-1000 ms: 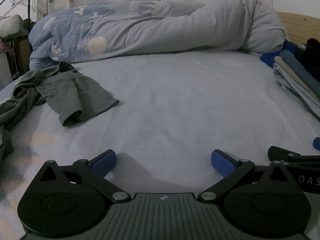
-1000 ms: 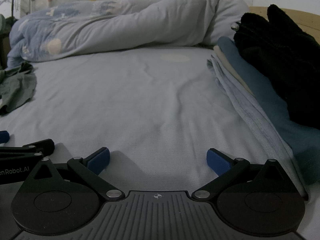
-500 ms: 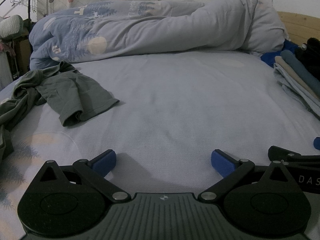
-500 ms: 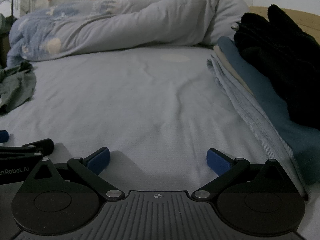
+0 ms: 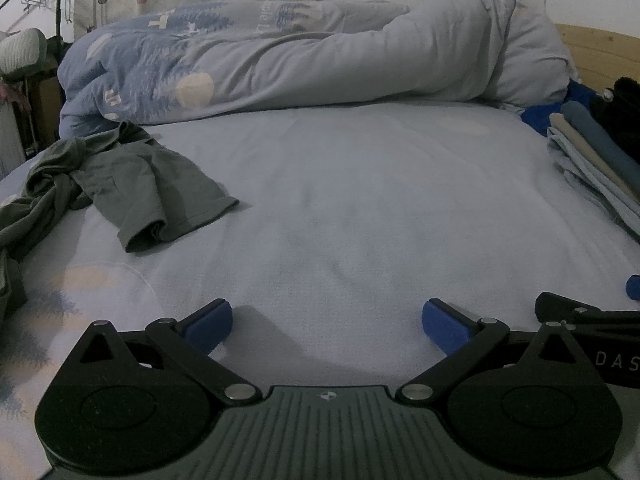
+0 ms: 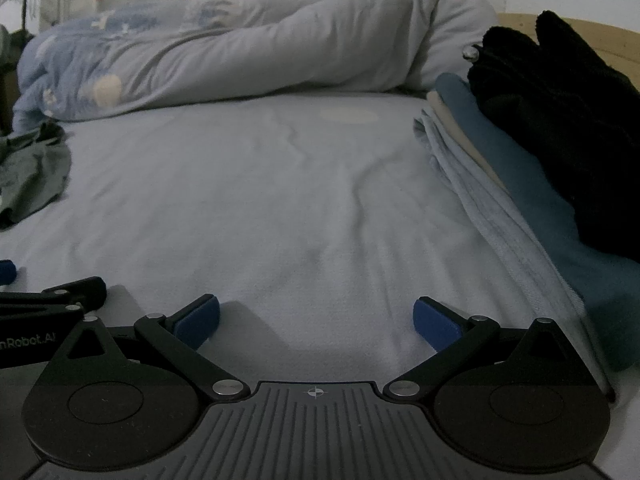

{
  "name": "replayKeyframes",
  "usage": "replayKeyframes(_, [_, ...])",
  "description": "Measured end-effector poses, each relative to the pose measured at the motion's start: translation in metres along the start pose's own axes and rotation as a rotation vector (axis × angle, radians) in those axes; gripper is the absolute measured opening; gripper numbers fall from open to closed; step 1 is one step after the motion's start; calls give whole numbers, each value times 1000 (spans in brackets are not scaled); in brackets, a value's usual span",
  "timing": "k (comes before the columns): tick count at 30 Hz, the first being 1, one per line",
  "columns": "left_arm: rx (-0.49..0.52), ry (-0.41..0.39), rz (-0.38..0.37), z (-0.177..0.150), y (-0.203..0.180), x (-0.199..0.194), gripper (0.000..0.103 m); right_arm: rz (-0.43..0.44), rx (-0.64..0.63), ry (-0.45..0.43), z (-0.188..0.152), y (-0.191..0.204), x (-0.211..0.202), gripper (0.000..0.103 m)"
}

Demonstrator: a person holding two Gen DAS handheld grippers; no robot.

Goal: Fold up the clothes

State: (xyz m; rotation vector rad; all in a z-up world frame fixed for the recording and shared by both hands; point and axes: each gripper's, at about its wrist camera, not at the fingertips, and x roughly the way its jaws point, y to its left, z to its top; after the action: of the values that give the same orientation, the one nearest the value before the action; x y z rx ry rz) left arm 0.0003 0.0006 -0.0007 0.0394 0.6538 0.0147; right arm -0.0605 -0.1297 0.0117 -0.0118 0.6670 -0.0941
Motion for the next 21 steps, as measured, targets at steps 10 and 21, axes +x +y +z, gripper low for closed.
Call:
replayKeyframes(10, [-5,1,-3,0,1,-1,103,-3,-3,3,1,-1,1,103])
replayKeyframes(21, [-17,9,-25,2,8,-5,103,-8,-1,13,2,1,2,103])
